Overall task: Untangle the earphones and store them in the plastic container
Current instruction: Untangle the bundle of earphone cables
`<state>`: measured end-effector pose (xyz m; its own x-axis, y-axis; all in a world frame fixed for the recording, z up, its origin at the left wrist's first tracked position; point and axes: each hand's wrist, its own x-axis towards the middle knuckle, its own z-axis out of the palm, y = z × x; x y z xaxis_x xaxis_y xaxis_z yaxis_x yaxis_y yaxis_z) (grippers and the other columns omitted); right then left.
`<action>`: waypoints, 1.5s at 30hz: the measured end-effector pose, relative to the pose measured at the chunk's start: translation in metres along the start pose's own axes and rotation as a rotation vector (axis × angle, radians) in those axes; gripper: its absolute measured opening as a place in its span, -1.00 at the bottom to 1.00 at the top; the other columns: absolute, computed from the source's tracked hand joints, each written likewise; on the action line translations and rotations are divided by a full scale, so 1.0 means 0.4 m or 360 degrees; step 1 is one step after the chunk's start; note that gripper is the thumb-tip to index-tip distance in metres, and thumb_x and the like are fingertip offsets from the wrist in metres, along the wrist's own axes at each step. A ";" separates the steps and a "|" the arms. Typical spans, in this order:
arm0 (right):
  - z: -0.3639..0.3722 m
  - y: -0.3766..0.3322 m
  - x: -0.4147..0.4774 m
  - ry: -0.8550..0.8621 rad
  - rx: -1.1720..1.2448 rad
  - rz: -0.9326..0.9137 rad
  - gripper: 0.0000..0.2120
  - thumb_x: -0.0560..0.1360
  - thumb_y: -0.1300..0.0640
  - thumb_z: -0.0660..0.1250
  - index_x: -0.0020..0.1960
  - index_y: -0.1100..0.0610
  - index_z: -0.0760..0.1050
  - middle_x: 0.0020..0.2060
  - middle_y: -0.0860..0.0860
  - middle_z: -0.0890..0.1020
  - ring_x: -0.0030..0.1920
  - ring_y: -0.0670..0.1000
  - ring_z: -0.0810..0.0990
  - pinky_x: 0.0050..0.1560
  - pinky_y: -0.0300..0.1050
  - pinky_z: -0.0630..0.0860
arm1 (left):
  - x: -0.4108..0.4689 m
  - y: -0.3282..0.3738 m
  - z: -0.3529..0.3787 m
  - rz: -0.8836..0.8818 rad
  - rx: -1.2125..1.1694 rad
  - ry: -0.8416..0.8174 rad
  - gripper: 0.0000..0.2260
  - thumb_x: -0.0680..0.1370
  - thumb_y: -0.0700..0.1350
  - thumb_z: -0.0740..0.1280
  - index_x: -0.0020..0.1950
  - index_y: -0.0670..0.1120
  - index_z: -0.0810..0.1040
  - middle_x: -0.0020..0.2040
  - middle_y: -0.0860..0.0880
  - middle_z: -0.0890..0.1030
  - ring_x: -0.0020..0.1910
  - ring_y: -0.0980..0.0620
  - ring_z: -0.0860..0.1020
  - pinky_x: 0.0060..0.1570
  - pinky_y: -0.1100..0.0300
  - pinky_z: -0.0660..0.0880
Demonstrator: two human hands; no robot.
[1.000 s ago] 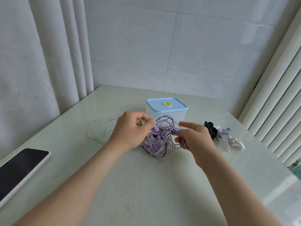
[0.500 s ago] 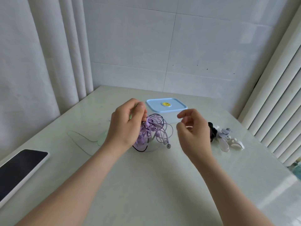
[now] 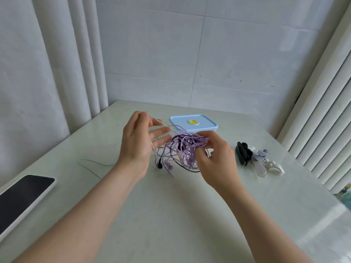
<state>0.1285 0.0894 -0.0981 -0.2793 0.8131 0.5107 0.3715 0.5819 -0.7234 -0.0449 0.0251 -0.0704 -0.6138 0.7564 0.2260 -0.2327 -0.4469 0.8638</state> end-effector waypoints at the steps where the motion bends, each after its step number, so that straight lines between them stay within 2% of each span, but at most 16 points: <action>1: 0.000 0.001 0.002 0.0028 0.0034 0.0012 -0.60 0.47 0.34 0.25 0.11 -0.07 0.63 -0.17 -0.18 0.71 -0.08 -0.09 0.65 -0.13 -0.07 0.56 | 0.002 0.002 -0.001 -0.0073 -0.0103 0.0045 -0.74 0.72 -0.19 0.15 -0.17 -0.08 0.37 -0.06 -0.26 0.61 0.01 -0.33 0.72 0.08 -0.22 0.68; 4: -0.002 0.005 0.007 0.0078 0.0156 0.0088 -0.53 0.51 0.41 0.19 0.13 -0.09 0.62 -0.10 -0.13 0.71 -0.17 -0.08 0.67 -0.28 -0.15 0.50 | -0.003 0.010 0.000 -0.0170 -0.0210 0.0071 -0.74 0.75 -0.14 0.10 -0.14 -0.05 0.32 -0.16 -0.24 0.67 -0.03 -0.31 0.74 0.07 -0.18 0.69; 6: -0.009 0.004 0.010 0.0124 0.0311 0.0153 -0.60 0.59 0.35 0.25 0.19 -0.11 0.60 -0.09 -0.08 0.68 -0.26 0.00 0.70 -0.38 -0.18 0.46 | -0.002 0.005 -0.002 -0.0159 -0.0088 0.0065 -0.75 0.76 -0.11 0.08 -0.11 -0.06 0.31 -0.25 -0.18 0.58 -0.06 -0.27 0.75 0.03 -0.17 0.70; 9: -0.024 -0.008 0.009 0.0164 0.0572 0.0311 -0.81 0.61 0.19 0.40 0.17 -0.04 0.62 -0.24 0.07 0.69 -0.39 0.03 0.65 -0.41 -0.16 0.50 | -0.002 -0.007 -0.003 -0.0120 0.0241 0.0007 -0.76 0.77 -0.07 0.09 -0.08 -0.08 0.33 -0.23 -0.11 0.46 -0.12 -0.22 0.75 0.07 -0.20 0.67; 13: -0.035 -0.019 0.010 0.0026 0.0764 0.0606 -0.94 0.62 0.17 0.41 0.06 0.14 0.64 -0.43 0.10 0.58 -0.57 -0.03 0.40 -0.57 -0.27 0.27 | -0.018 -0.003 0.003 -0.0232 0.0350 -0.0115 -0.78 0.79 -0.02 0.07 0.02 -0.09 0.35 -0.23 -0.13 0.62 -0.19 -0.19 0.74 -0.15 -0.04 0.66; 17: -0.039 -0.009 0.022 -0.0077 0.1116 0.0934 -0.87 0.59 0.23 0.41 0.11 0.25 0.63 -0.35 0.10 0.51 -0.55 0.00 0.28 -0.48 -0.19 0.21 | -0.009 0.002 -0.006 -0.0304 0.0335 -0.0096 -0.77 0.78 -0.03 0.06 -0.05 -0.03 0.32 -0.34 -0.07 0.48 -0.23 -0.16 0.70 -0.20 -0.07 0.62; 20: -0.041 -0.007 0.024 -0.0080 0.1352 0.1000 -0.81 0.59 0.29 0.39 0.19 0.25 0.59 -0.15 0.21 0.69 -0.39 0.06 0.58 -0.26 -0.12 0.53 | 0.002 -0.017 -0.019 -0.0223 0.0602 -0.0031 -0.77 0.76 0.00 0.05 -0.04 -0.03 0.33 -0.26 -0.04 0.37 -0.31 0.00 0.64 -0.29 0.03 0.54; 22: -0.039 0.006 0.025 -0.0037 0.1167 0.0894 -0.77 0.57 0.29 0.41 0.22 0.15 0.62 0.03 0.17 0.75 -0.07 0.10 0.75 0.03 -0.09 0.64 | 0.004 -0.027 -0.024 -0.0182 0.0876 -0.0036 -0.86 0.73 0.00 0.14 0.08 -0.05 0.36 -0.17 -0.03 0.41 -0.27 0.02 0.63 -0.17 0.07 0.49; 24: -0.032 0.017 0.022 -0.0020 0.0643 0.0708 -0.73 0.53 0.26 0.44 0.17 0.00 0.66 0.05 -0.01 0.75 0.08 -0.01 0.73 0.04 -0.17 0.59 | 0.003 -0.031 -0.025 -0.0276 0.1092 -0.0079 -0.83 0.67 -0.08 0.26 0.20 -0.10 0.35 -0.07 -0.04 0.45 -0.14 0.00 0.59 -0.18 0.09 0.42; 27: -0.026 0.021 0.013 0.0062 0.0165 0.0498 -0.77 0.46 0.26 0.39 -0.04 -0.05 0.68 -0.20 -0.14 0.71 -0.17 -0.12 0.66 -0.13 -0.17 0.50 | -0.005 -0.019 -0.022 -0.0393 0.1200 -0.0126 -0.68 0.54 -0.12 0.38 0.23 -0.09 0.37 -0.02 -0.01 0.48 -0.07 0.03 0.49 -0.12 0.09 0.40; 31: -0.040 -0.009 0.004 -0.0146 0.0117 0.0384 -0.89 0.42 0.24 0.39 -0.23 0.08 0.64 -0.49 -0.04 0.61 -0.49 -0.09 0.45 -0.42 -0.24 0.40 | -0.007 -0.007 -0.026 -0.0374 0.1247 -0.0140 -0.66 0.33 -0.05 0.30 0.09 -0.01 0.56 -0.07 0.00 0.67 0.02 -0.07 0.67 0.09 0.02 0.57; 33: -0.052 -0.026 -0.001 -0.0452 0.0093 0.0377 -0.91 0.39 0.15 0.41 -0.27 0.11 0.66 -0.48 0.06 0.62 -0.49 -0.06 0.44 -0.42 -0.24 0.38 | -0.003 -0.011 -0.033 -0.0270 0.1336 -0.0149 -0.79 0.43 -0.11 0.27 0.00 0.03 0.64 -0.14 0.07 0.72 -0.09 0.08 0.70 0.17 0.01 0.61; 36: -0.050 -0.027 -0.009 -0.0749 -0.0058 0.0371 -0.87 0.32 0.09 0.40 -0.27 0.12 0.70 -0.48 0.02 0.63 -0.47 -0.07 0.44 -0.37 -0.22 0.39 | 0.003 -0.028 -0.046 -0.0088 0.1545 -0.0184 -0.69 0.56 -0.26 0.17 0.03 0.00 0.68 -0.11 0.07 0.72 -0.16 0.09 0.71 0.10 0.09 0.63; 40: -0.039 -0.011 -0.003 -0.0567 -0.0168 0.0351 -0.81 0.40 0.19 0.34 -0.13 -0.01 0.70 -0.38 -0.08 0.70 -0.40 -0.13 0.57 -0.36 -0.25 0.47 | 0.016 -0.039 -0.069 0.0119 0.1843 -0.0192 -0.74 0.63 -0.26 0.20 0.04 -0.08 0.69 -0.06 0.00 0.70 -0.06 -0.06 0.66 0.00 0.16 0.53; 42: -0.036 0.001 0.000 -0.0464 -0.0245 0.0379 -0.86 0.43 0.21 0.36 -0.08 0.00 0.61 -0.32 -0.06 0.70 -0.31 -0.07 0.62 -0.39 -0.23 0.49 | 0.025 -0.035 -0.082 0.0205 0.2008 -0.0237 -0.80 0.62 -0.17 0.31 -0.12 -0.13 0.68 -0.19 -0.03 0.70 -0.10 -0.10 0.62 -0.12 0.10 0.50; 45: -0.037 0.008 0.003 -0.0416 -0.0259 0.0463 -0.93 0.43 0.17 0.37 -0.11 0.05 0.60 -0.29 -0.03 0.71 -0.28 -0.02 0.64 -0.46 -0.20 0.50 | 0.027 -0.029 -0.091 0.0141 0.2147 -0.0344 -0.68 0.57 -0.02 0.40 -0.27 -0.20 0.62 -0.35 -0.14 0.61 -0.28 -0.11 0.49 -0.27 0.14 0.44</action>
<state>0.1424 0.0925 -0.0928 -0.3496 0.9254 0.1460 0.5969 0.3402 -0.7266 -0.0760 0.0210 -0.0945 -0.4298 0.8644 0.2608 0.7862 0.2163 0.5788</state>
